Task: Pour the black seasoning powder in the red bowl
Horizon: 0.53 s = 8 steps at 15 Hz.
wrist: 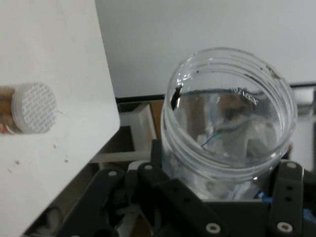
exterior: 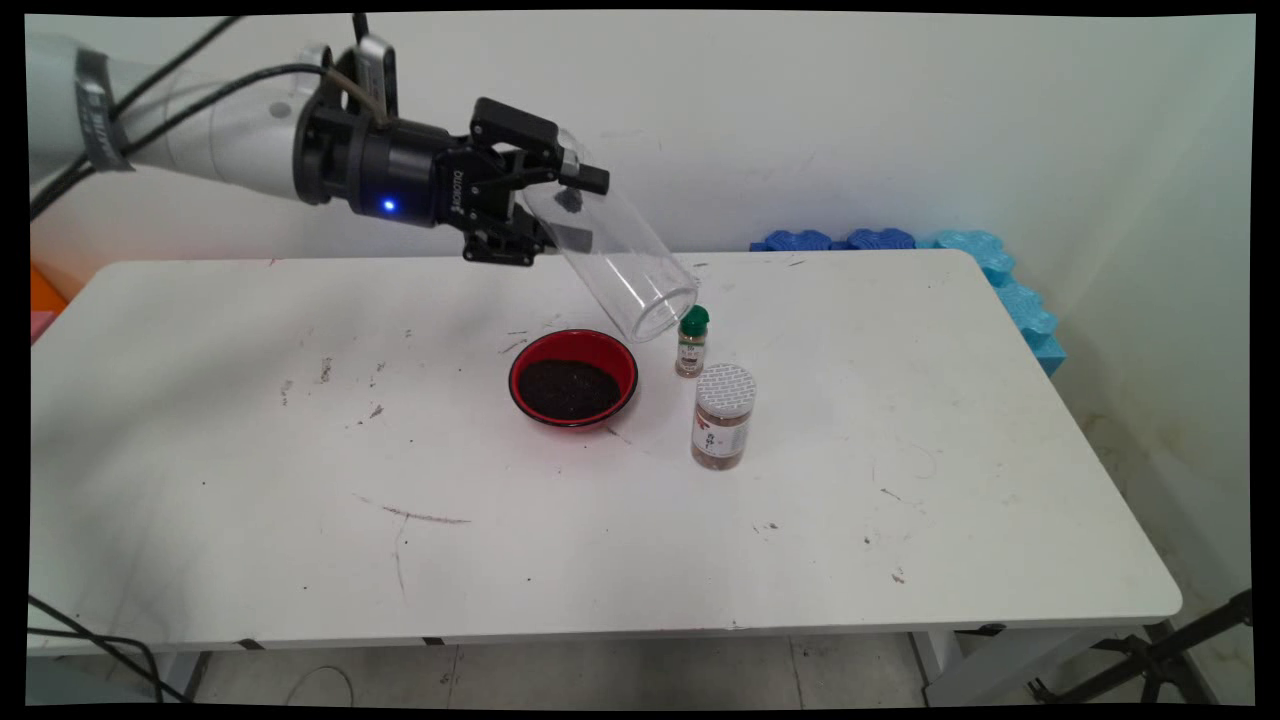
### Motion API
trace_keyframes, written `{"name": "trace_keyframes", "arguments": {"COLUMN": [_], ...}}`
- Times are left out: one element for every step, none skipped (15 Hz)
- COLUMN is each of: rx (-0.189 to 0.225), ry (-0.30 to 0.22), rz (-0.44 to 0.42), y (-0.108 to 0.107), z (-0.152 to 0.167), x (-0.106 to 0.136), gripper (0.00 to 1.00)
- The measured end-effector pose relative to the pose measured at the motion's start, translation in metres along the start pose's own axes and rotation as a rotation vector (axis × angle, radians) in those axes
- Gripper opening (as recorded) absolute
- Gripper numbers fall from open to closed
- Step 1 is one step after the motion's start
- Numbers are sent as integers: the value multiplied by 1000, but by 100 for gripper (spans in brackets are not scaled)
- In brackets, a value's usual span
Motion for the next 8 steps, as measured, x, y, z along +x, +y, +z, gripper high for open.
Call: {"name": "trace_keyframes", "arguments": {"rx": [6,14,21,28,33,39,44,50], "ry": [-7,-14,-26,-38,-48,-59,-67,-72], "rz": [59,110,172,232,285,345,405,454], "y": [4,8,12,16,19,22,26,29], "z": [-2,-4,-5,-7,-9,-10,-12,-13], "x": [0,0,-1,-2,-3,-4,-5,-6], "gripper": [0,0,0,0,0,0,0,0]}}
